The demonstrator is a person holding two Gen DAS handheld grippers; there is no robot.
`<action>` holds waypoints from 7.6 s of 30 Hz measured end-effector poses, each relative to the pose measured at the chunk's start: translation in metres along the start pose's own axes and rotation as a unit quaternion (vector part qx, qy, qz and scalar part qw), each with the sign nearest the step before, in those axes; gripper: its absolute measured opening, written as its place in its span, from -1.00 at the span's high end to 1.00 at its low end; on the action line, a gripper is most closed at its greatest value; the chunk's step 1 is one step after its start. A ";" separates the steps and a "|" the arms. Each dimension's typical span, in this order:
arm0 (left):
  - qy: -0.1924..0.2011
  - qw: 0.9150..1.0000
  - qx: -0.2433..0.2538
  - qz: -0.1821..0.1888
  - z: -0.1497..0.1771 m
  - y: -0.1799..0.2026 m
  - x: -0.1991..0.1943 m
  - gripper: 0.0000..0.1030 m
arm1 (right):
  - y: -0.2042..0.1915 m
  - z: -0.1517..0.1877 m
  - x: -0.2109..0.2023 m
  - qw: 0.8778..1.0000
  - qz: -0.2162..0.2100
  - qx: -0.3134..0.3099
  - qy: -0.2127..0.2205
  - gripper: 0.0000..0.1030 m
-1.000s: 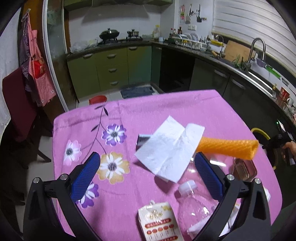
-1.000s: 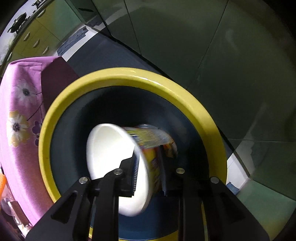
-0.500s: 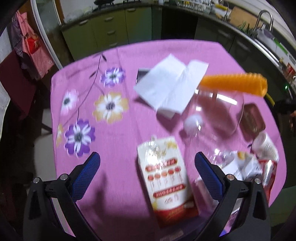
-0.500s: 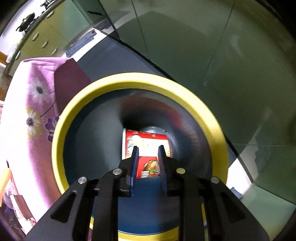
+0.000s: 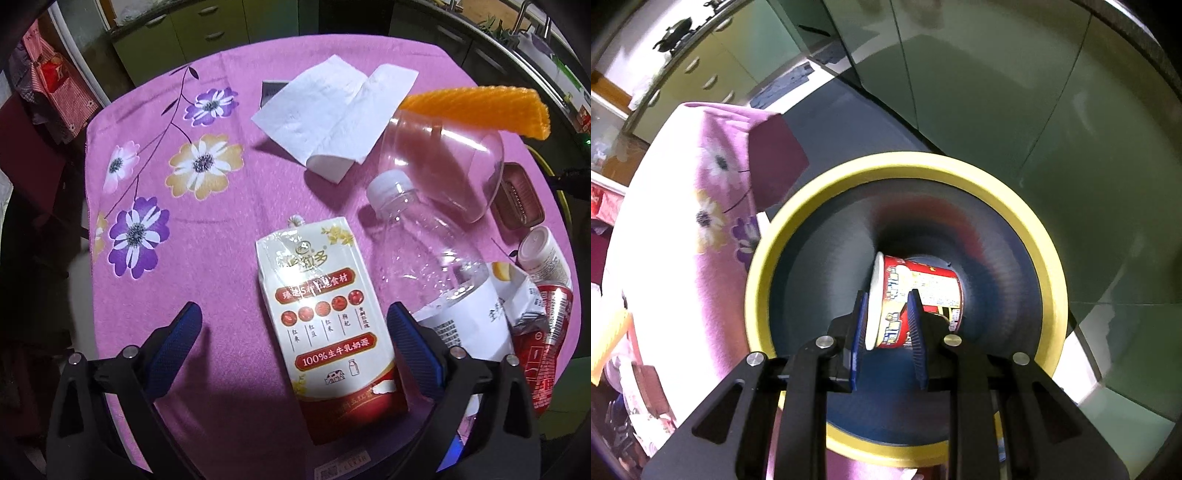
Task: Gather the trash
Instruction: 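Open the right gripper to drop the noodle cup into the bin, then grasp the white milk carton with the left gripper and drop it into the bin, then grasp the white pill bottle with the right gripper and lift it, then carry the pill bottle over the bin and open the right gripper, then grasp the blue holographic box with the left gripper and lift it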
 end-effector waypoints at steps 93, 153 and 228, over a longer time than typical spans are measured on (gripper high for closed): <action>0.219 0.969 0.024 0.111 -0.034 0.065 -0.153 -0.61 | -0.237 0.173 -0.110 0.905 -0.229 -0.357 -0.043 0.16; 0.160 0.981 -0.007 0.113 0.002 0.038 -0.114 -0.72 | -0.010 0.026 -0.035 0.996 -0.052 -0.054 0.055 -0.17; 0.051 0.999 -0.007 -0.007 0.086 0.029 -0.076 -0.48 | -0.120 0.104 -0.098 0.964 -0.167 -0.189 0.078 -0.26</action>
Point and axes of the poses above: each gripper's, at about its wrist camera, not at the fingertips, and x roughly the way its jaws point, y to its right, z to its underside, the point moved 1 cm from there along x, roughly the way its jaws point, and after that the axes turned 12 degrees about y, right-handed, at the moved point
